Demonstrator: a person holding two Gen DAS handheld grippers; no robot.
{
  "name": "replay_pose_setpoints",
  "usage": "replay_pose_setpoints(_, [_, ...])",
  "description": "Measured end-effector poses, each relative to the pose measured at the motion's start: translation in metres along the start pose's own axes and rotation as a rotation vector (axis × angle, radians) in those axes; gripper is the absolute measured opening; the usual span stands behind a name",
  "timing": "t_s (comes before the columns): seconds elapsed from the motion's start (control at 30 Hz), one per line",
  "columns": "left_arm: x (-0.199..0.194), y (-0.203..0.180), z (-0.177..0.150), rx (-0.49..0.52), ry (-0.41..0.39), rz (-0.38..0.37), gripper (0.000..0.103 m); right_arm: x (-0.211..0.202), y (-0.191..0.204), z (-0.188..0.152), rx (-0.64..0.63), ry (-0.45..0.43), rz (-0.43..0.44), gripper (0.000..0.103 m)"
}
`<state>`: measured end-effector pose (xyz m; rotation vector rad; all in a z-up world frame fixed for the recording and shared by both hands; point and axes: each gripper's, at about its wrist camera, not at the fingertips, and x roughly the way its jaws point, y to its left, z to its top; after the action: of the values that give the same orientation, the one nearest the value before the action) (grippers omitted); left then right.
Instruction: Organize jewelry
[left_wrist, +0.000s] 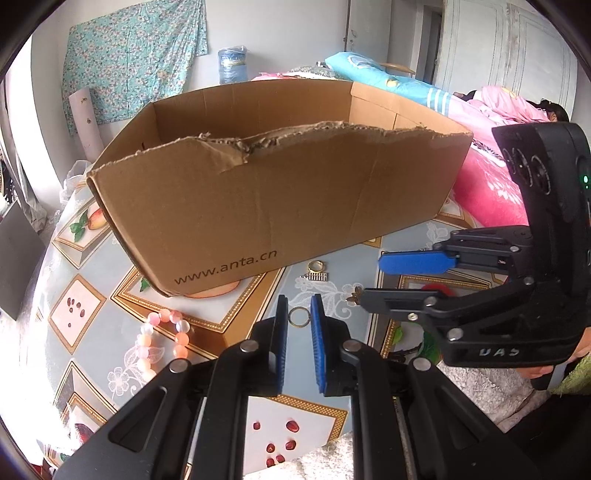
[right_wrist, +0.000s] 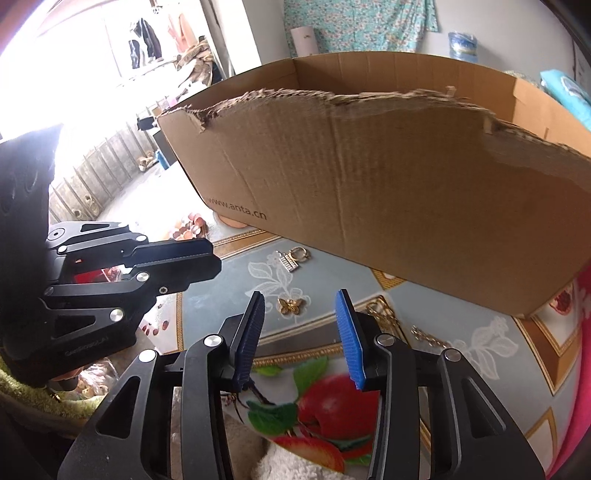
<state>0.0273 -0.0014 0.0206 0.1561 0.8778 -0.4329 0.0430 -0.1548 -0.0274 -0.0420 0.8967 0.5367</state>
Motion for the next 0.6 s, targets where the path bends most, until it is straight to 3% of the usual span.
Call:
replay_pose_setpoints(0.3, [0.001,0.008,-0.002,-0.013,-0.003,-0.009,0.012,0.013,0.021,0.003,-0.124,0.01,-0.088,0.022])
replay_pose_setpoints(0.43, [0.002,0.011,-0.002,-0.018,-0.003,-0.012,0.012,0.017,0.024,0.004,-0.141,0.03,-0.085,0.01])
replay_pose_setpoints(0.6, [0.002,0.012,-0.002,-0.015,-0.002,-0.011,0.012,0.015,0.019,0.007,-0.117,0.035,-0.065,0.005])
